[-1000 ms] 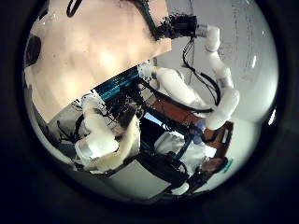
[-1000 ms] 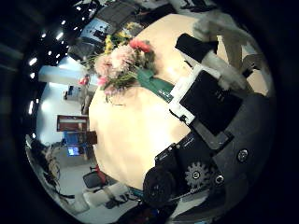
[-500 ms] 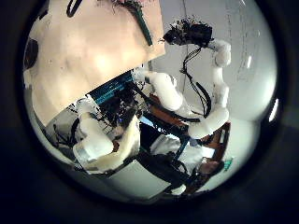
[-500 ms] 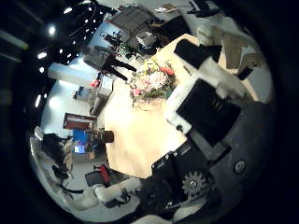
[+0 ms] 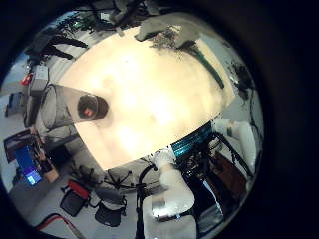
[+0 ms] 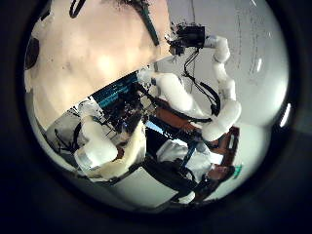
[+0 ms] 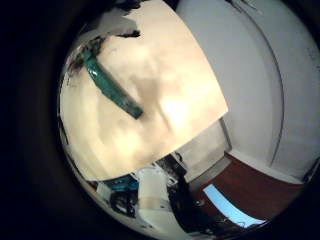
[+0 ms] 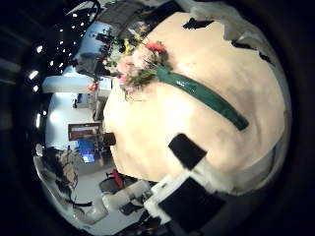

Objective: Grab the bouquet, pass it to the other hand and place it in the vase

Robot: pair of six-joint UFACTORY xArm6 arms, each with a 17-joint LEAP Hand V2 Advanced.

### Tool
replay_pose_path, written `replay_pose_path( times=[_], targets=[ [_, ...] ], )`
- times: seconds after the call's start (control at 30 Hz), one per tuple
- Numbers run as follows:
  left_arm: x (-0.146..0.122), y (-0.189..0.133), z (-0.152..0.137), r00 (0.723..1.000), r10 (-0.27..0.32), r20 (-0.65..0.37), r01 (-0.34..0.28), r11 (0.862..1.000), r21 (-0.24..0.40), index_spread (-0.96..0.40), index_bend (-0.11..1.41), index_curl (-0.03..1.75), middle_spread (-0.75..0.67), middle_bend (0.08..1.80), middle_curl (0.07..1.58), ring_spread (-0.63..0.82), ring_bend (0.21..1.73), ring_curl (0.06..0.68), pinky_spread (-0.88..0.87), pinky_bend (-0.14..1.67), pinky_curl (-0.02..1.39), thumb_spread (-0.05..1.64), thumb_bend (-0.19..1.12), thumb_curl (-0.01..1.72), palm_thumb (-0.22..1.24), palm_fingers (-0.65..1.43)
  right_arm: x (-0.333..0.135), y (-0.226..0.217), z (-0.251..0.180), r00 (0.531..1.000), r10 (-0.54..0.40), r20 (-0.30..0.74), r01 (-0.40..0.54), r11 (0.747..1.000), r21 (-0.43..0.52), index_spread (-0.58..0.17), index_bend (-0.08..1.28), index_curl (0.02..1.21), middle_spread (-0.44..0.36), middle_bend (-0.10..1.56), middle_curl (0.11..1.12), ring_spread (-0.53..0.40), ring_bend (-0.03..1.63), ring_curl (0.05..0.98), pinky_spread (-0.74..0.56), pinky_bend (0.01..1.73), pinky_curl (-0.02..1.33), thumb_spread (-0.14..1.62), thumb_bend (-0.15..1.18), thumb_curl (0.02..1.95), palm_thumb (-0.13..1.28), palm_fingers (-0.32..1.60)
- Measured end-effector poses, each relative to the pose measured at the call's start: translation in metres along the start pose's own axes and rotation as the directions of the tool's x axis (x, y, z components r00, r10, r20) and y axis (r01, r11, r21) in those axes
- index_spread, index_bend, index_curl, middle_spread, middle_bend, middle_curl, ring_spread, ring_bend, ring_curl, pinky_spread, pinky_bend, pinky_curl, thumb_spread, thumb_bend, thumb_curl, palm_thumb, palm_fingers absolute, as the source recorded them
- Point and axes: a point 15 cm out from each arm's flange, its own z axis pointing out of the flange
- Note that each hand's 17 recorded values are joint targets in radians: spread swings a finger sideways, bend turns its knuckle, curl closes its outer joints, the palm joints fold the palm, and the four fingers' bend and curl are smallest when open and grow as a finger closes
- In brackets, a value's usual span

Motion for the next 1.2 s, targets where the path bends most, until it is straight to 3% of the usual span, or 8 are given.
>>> replay_pose_path(
  times=[0.2,0.57,0.87,1.2],
  targets=[
    [0.006,-0.001,-0.001,1.000,0.010,0.004,-0.010,1.000,0.000,0.12,0.18,0.34,0.48,0.19,0.31,0.60,0.50,0.212,0.65,0.45,0.16,1.07,-0.02,0.31,0.41,0.03,0.008,-0.004,0.040,1.000,0.030,-0.002,-0.030,0.998,-0.059,-0.261,0.33,0.48,0.007,0.62,0.44,0.035,0.94,0.321,0.27,0.87,0.19,1.05,-0.03,0.47,0.53,0.11],
    [0.014,-0.010,0.001,1.000,0.011,0.016,-0.011,1.000,-0.022,0.12,0.18,0.34,0.48,0.19,0.31,0.60,0.50,0.213,0.65,0.45,0.16,1.07,-0.02,0.31,0.41,0.03,0.014,-0.003,0.092,0.999,0.040,-0.013,-0.041,0.993,-0.108,-0.208,0.23,0.42,0.070,0.52,0.39,0.096,0.87,0.274,0.34,0.78,0.15,1.05,-0.03,0.43,0.52,0.19],
    [0.020,-0.016,0.000,1.000,0.006,0.025,-0.005,1.000,-0.029,0.12,0.18,0.35,0.48,0.19,0.30,0.60,0.50,0.213,0.65,0.44,0.16,1.07,-0.02,0.31,0.41,0.03,0.010,-0.002,0.113,1.000,0.023,-0.020,-0.026,0.990,-0.135,-0.189,0.19,0.40,0.079,0.49,0.38,0.058,0.88,0.260,0.32,0.73,0.13,1.06,-0.02,0.42,0.55,0.30],
    [0.019,-0.017,0.002,1.000,0.001,0.023,0.000,0.999,-0.037,0.12,0.18,0.35,0.48,0.19,0.30,0.60,0.50,0.214,0.65,0.45,0.16,1.07,-0.02,0.31,0.41,0.03,0.000,-0.020,0.115,0.999,-0.005,-0.036,0.002,0.997,-0.074,-0.183,0.18,0.39,0.049,0.51,0.39,-0.016,0.91,0.262,0.25,0.70,0.11,1.05,-0.02,0.43,0.59,0.39]
  ],
)
